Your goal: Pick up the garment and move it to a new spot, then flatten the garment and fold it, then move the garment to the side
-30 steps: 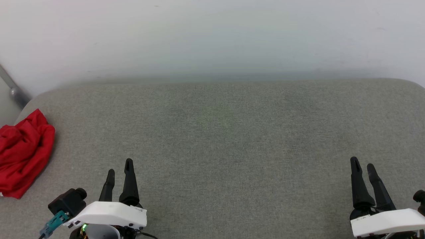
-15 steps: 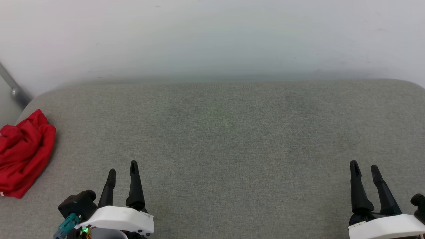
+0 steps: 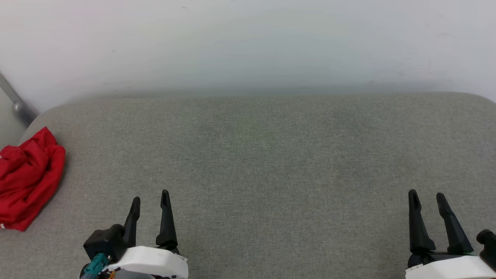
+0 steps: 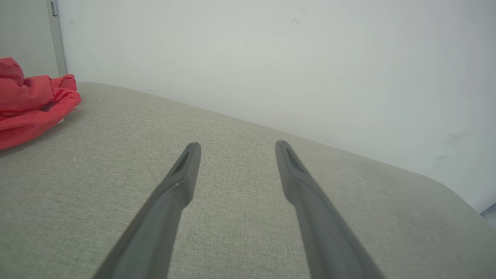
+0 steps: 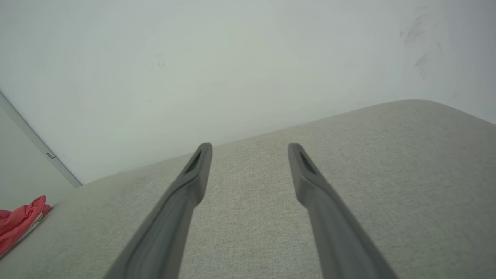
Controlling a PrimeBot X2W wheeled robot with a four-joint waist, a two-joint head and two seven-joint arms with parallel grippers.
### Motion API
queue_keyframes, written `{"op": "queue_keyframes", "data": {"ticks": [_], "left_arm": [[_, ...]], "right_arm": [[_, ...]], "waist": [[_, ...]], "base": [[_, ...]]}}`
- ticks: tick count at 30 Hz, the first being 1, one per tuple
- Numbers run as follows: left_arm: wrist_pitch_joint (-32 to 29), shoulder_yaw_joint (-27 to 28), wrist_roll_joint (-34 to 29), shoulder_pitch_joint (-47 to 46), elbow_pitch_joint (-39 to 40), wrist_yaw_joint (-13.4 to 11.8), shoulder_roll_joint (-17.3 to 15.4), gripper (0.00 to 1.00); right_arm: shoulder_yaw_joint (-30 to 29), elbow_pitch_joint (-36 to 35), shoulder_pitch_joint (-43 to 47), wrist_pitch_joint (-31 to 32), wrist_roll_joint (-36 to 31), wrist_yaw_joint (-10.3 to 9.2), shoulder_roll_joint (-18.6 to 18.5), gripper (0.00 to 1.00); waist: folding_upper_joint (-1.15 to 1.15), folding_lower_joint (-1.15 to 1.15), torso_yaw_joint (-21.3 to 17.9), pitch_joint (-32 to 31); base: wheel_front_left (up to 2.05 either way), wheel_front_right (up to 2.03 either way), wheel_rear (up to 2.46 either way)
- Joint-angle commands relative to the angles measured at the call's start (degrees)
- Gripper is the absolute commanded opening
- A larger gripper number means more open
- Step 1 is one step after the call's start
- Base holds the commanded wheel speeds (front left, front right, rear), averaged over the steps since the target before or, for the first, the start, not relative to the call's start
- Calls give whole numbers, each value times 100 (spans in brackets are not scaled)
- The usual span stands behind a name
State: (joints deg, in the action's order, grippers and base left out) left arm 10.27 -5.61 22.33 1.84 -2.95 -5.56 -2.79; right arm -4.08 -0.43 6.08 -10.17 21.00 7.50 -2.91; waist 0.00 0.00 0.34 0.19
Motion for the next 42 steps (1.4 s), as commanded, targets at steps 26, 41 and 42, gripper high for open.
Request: {"op": "queue_keyframes", "data": {"ticks": [26,41,42], "left_arm": [[345,-195,-1124,121,13,-79,-13,100],[487,-263,-1531,177,4,-142,-13,100],[500,-267,-1534,185,4,-144,-13,100]], "right_arm": [[27,-292,277,-357,-1242,-2,4,100],[66,-344,401,-498,-1766,-2,6,100],[68,-348,408,-507,-1793,-2,6,100]], "waist": [[0,0,4,24],[0,0,17,18],[0,0,17,18]], "base": [[0,0,0],[0,0,0],[0,0,0]]}}
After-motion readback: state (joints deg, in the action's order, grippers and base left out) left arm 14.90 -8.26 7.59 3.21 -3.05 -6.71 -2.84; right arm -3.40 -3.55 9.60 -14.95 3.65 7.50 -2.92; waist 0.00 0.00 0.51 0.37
